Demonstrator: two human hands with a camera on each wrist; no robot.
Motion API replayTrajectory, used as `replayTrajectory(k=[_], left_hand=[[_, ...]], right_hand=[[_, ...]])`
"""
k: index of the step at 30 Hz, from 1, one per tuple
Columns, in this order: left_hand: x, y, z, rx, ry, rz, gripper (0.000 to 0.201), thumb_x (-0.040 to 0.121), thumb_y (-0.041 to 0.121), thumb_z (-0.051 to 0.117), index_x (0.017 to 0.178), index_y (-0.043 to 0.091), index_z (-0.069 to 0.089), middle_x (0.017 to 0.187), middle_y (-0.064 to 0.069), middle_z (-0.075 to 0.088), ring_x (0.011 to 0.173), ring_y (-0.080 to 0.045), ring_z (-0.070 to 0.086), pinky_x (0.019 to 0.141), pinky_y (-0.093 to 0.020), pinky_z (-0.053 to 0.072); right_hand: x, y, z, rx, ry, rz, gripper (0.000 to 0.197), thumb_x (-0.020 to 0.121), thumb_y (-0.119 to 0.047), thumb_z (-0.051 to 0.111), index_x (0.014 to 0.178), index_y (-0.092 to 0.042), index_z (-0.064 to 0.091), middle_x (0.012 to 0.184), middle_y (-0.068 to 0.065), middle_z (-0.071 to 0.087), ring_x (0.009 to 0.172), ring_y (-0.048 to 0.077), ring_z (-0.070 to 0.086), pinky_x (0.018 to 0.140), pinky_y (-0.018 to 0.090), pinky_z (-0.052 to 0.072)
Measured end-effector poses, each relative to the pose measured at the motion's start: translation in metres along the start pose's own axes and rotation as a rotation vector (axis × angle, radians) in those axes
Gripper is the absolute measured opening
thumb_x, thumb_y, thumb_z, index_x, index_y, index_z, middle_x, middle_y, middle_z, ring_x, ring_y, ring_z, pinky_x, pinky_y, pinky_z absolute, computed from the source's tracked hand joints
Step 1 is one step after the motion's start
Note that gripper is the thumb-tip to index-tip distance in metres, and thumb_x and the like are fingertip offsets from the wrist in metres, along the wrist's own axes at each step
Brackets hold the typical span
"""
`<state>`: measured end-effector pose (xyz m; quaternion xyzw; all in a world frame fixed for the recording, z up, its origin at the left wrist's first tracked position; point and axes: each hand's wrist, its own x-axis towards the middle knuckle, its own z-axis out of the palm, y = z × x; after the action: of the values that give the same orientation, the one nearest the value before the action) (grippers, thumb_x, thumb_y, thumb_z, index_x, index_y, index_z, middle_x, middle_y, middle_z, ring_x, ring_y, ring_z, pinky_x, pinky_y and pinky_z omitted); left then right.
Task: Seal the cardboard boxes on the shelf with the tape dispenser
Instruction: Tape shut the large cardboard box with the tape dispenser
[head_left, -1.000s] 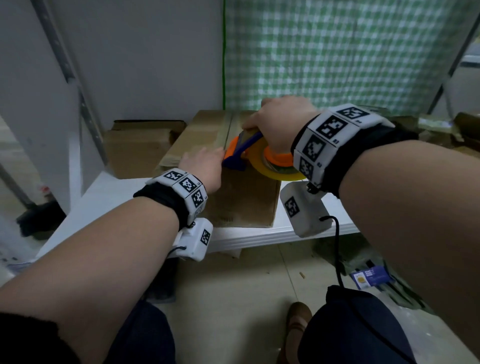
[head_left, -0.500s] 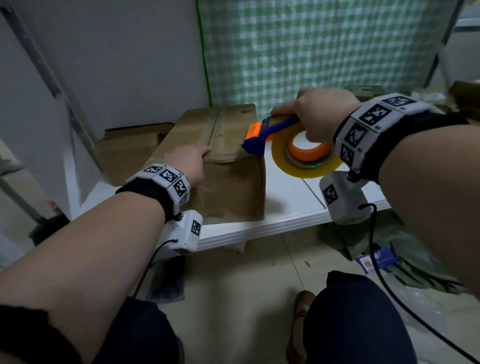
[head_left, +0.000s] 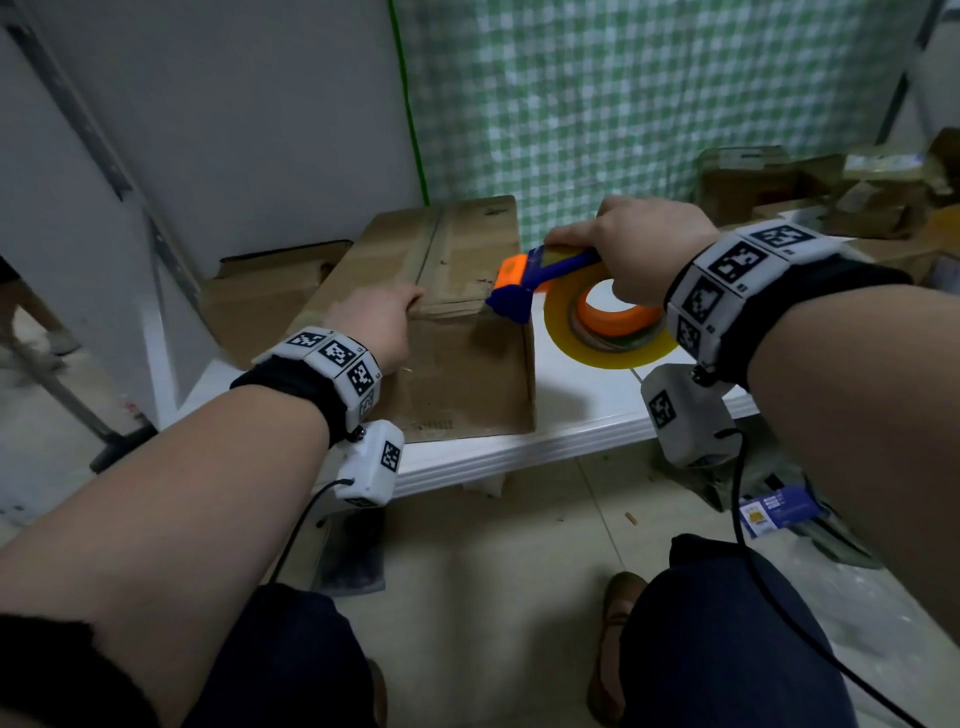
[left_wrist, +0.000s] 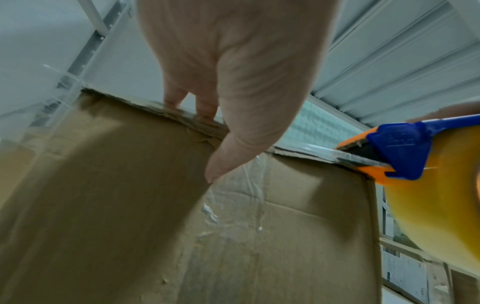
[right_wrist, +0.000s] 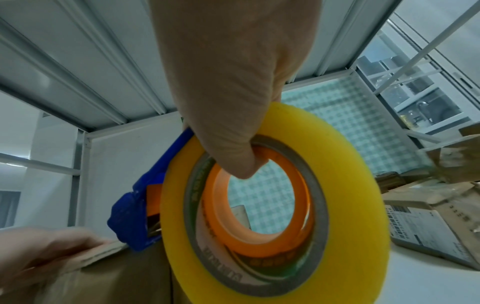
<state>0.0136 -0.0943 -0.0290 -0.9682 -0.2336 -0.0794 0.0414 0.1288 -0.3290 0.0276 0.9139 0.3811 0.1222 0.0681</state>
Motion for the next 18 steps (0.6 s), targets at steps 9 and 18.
replayTrajectory(k=[9, 18], left_hand=[[0.006, 0.026, -0.006, 0.132, -0.011, 0.056, 0.048, 0.081, 0.018, 0.058, 0.128, 0.022, 0.049, 0.113, -0.007, 0.059, 0.106, -0.028, 0.055, 0.100, -0.047, 0.038], [0.018, 0.048, -0.008, -0.098, 0.031, 0.170, 0.047, 0.073, 0.017, 0.072, 0.119, 0.016, 0.061, 0.099, -0.004, 0.060, 0.088, -0.021, 0.053, 0.071, -0.030, 0.042]], right_hand=[[-0.002, 0.000, 0.000, 0.034, 0.001, -0.011, 0.075, 0.088, -0.005, 0.052, 0.144, -0.048, 0.023, 0.100, 0.003, 0.038, 0.083, 0.025, 0.047, 0.063, 0.035, 0.044], [0.000, 0.010, -0.010, 0.055, 0.062, -0.020, 0.075, 0.086, -0.007, 0.051, 0.143, -0.048, 0.025, 0.103, 0.002, 0.043, 0.084, 0.025, 0.050, 0.056, 0.034, 0.041]])
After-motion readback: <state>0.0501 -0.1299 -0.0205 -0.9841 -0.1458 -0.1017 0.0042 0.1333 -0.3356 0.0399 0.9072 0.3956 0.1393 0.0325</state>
